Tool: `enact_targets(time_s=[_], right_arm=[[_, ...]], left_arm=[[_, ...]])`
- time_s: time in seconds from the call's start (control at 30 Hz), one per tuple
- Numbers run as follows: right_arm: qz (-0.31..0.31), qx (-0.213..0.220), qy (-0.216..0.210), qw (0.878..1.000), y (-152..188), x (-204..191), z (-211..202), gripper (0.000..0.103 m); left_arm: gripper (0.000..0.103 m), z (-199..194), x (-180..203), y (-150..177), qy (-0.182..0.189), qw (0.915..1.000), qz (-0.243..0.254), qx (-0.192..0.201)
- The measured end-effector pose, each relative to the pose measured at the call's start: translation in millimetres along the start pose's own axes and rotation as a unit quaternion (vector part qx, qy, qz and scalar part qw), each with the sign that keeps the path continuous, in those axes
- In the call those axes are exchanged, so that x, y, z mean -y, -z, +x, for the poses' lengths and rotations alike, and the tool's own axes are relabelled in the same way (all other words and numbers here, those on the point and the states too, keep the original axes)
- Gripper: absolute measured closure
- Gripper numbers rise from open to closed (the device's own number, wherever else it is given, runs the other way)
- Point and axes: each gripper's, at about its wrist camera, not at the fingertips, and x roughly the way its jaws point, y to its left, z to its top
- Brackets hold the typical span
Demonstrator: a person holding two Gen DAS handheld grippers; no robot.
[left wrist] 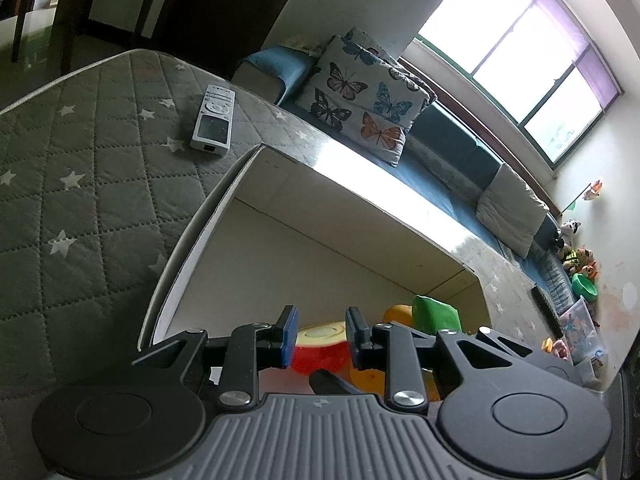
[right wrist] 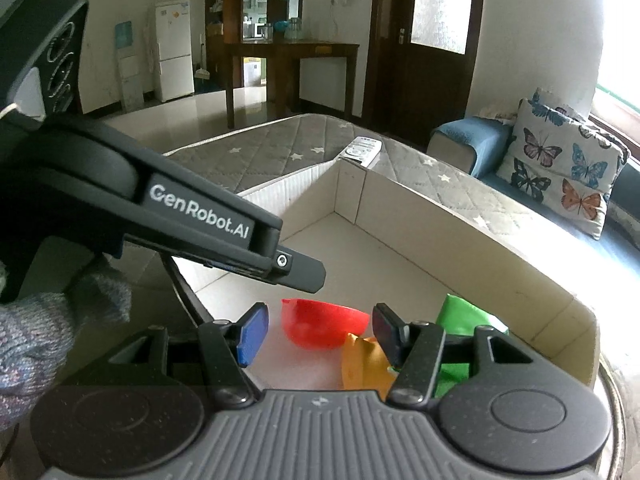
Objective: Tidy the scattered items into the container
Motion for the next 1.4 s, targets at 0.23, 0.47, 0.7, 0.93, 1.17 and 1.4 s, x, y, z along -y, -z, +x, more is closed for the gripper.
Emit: enact_targets(time_s=[0.23, 0.47, 0.7, 0.93, 1.17, 1.4], right_arm=[[0.007, 0.025, 0.008, 1.0, 5.0, -4.0, -22.5, 0.039], [0.025, 0.047, 0.018, 0.998, 12.8, -8.5, -44.7, 0.032], [0.045, 0.067, 0.024, 0.996, 27.3, -12.8, -67.0, 0.019], [0.063, 0.073, 0.032, 0.995, 45.6, -13.7, -80.9, 0.01], [0.082, 0.086, 0.044, 0.992, 57.8, -16.4, -93.0, 0.0], [0.088, 0.086, 0.072, 0.99, 69.9, -21.5, -99.4, 0.0]], left_arm=[[0.075, -9.7, 3.4, 4.4, 0.002, 1.0, 0.002, 0.005], [0.075, -29.4, 13.7, 12.4, 0.005, 0.9996, 0.017, 0.02], [0.075, -51.5, 19.8, 28.4, 0.01, 0.9991, 0.026, 0.033], [0.074, -67.1, 25.3, 48.4, 0.0, 0.9983, 0.039, 0.043], [0.074, -75.4, 28.3, 66.7, -0.007, 0.9979, 0.044, 0.046], [0.074, -78.7, 30.7, 81.7, -0.01, 0.9979, 0.051, 0.039]])
